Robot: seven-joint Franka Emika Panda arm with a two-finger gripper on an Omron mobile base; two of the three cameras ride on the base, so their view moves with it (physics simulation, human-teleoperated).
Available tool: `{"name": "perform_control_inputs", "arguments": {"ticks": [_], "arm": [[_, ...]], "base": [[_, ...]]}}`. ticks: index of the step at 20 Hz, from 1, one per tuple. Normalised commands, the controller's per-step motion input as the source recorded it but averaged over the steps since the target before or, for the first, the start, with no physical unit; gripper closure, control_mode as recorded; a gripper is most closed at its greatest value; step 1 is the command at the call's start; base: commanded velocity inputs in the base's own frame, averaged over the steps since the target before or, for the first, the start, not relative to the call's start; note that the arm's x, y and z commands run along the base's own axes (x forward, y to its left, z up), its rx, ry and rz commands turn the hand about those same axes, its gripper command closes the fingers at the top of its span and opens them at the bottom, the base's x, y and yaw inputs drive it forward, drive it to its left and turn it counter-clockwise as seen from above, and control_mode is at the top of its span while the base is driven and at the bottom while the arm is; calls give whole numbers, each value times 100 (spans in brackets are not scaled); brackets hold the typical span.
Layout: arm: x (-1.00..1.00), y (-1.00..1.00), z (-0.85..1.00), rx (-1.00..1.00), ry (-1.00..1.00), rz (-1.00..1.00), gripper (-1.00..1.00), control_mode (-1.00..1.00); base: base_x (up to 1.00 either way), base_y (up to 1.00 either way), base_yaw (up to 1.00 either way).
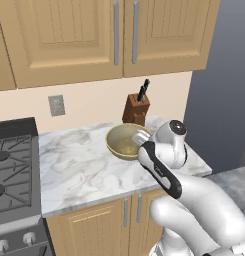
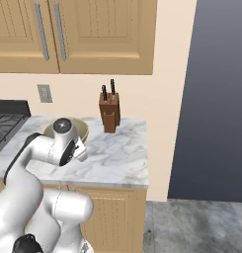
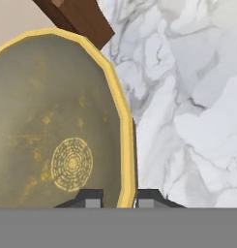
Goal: Pick the cup and bowl from the counter and place them on the counter next to the sink.
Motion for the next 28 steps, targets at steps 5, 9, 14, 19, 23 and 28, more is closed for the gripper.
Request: {"name": "perform_control_inputs", "arguments": {"ticks": [5, 9, 14, 19, 23, 28], "arm": [[-45, -34, 33, 0, 20, 0, 100, -100], [-39, -30, 19, 0, 4, 0, 100, -100], [-45, -24, 37, 0, 2, 0, 100, -100], [-53, -19, 31, 0, 2, 0, 100, -100], [-58, -18, 19, -4, 1, 0, 100, -100], [-42, -15, 21, -11, 0, 3, 100, -100]], "base": [[0, 0, 0], [0, 0, 0], [0, 0, 0], [0, 0, 0], [0, 0, 0], [0, 0, 0]]}}
